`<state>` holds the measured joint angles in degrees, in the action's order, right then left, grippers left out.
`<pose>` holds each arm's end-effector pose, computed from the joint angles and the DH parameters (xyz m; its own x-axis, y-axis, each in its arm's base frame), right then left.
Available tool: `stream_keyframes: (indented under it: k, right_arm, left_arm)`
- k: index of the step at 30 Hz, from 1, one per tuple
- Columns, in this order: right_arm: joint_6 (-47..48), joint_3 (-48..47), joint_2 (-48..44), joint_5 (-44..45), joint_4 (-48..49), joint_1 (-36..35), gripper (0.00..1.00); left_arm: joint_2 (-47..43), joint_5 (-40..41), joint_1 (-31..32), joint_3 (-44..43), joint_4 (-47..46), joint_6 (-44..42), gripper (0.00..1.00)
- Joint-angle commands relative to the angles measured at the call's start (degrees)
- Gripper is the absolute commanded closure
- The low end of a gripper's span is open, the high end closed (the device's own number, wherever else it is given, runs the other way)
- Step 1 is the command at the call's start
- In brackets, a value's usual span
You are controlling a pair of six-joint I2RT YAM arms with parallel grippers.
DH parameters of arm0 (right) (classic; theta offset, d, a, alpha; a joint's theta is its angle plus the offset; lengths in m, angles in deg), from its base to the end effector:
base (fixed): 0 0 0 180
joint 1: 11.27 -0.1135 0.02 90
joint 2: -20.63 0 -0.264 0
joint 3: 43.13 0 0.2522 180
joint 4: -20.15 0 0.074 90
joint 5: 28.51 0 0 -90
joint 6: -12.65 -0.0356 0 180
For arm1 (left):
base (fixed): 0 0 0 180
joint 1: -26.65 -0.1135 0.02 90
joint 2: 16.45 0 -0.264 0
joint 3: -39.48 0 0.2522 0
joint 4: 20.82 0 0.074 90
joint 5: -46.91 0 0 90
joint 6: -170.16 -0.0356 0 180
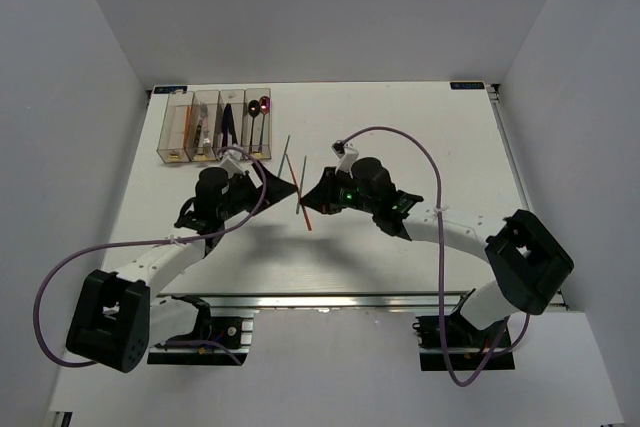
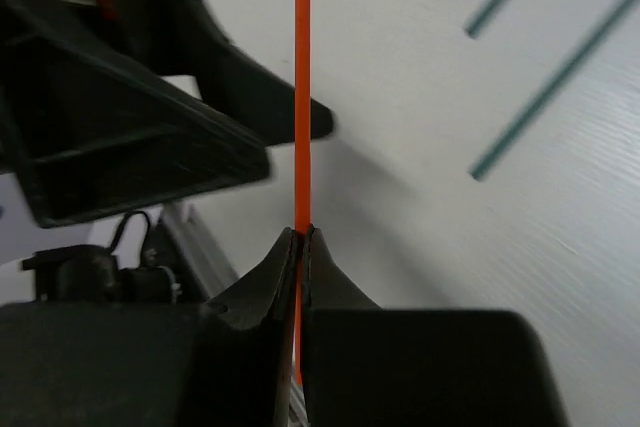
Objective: Sort the eating utensils into containers
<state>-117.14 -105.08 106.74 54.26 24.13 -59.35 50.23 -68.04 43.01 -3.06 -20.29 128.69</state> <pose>0.2203 0.2521 0.2360 -0.7000 0.1707 -0.6934 -0.4803 0.6060 0.6340 0.2282 -0.0826 0.2084 -0.7322 -0.4931 -0.4699 0.1126 0.5927 -0.7975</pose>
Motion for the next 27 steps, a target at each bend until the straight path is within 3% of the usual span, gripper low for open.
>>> stream_keyframes:
  k: [1, 4, 8, 12, 13, 15, 16, 17, 18, 19, 21, 22, 24, 27]
  right_arm:
    - [1.56, -0.15, 0.46, -12.81, 14.96, 0.0, 1.0]
    - [1.56, -4.19, 2.39, -13.25, 11.81, -0.62, 1.0]
    - [0.95, -4.47, 3.1, -14.4, 13.72, -1.06, 1.0]
    - [0.42, -4.2, 3.28, -15.01, 14.08, -1.41, 1.0]
    - [0.5, -4.2, 3.28, -15.01, 14.25, -1.5, 1.0]
    - [0.24, -4.2, 3.45, -14.66, 14.08, -1.41, 1.0]
    - [0.24, -4.37, 3.63, -14.49, 13.82, -1.5, 0.92]
    - [0.07, -4.46, 3.54, -14.22, 12.51, -1.41, 0.65]
    - [0.06, -4.55, 3.37, -11.7, 10.84, -0.97, 0.61]
    - [-0.02, -4.2, 2.24, -10.02, 8.91, -0.45, 0.58]
    - [-0.81, -3.24, 0.65, -4.41, 1.45, 2.87, 0.57]
    - [-1.25, -2.01, -1.18, -2.46, -1.45, 4.38, 0.56]
    - [-2.13, -0.87, -4.17, 2.64, -10.15, 8.77, 0.54]
    - [0.23, 2.65, -8.13, 2.39, -12.9, 12.39, 0.53]
  left_arm:
    - [-0.32, 1.03, 2.53, 0.21, -9.0, 5.08, 0.07]
    - [-0.14, 2.01, 2.8, 0.03, -9.26, 5.17, 0.12]
    - [-0.05, 3.94, 2.8, -1.46, -7.34, 3.59, 0.29]
    - [-0.05, 5.7, 2.8, -2.51, -5.05, 2.01, 0.62]
    - [0.12, 5.96, 2.8, -2.78, -4.87, 1.66, 0.86]
    - [0.65, 5.88, 2.8, -3.04, -5.13, 1.57, 1.0]
    - [0.74, 6.05, 2.8, -3.56, -5.13, 0.96, 1.0]
    - [1.0, 6.49, 2.8, -4.27, -3.13, 0.08, 1.0]
    - [1.26, 9.63, 2.8, -5.58, -0.68, -1.32, 1.0]
    - [1.7, 12.44, 2.63, -7.68, 3.0, -7.25, 1.0]
    - [5.8, 22.61, 2.54, -18.64, 19.33, -15.18, 1.0]
    - [7.92, 36.41, 2.54, -22.6, 23.48, -22.18, 1.0]
    - [16.15, 53.33, 0.27, -34.64, 33.77, -28.9, 1.0]
    - [26.53, 51.08, -9.3, -49.32, 37.41, -33.57, 1.0]
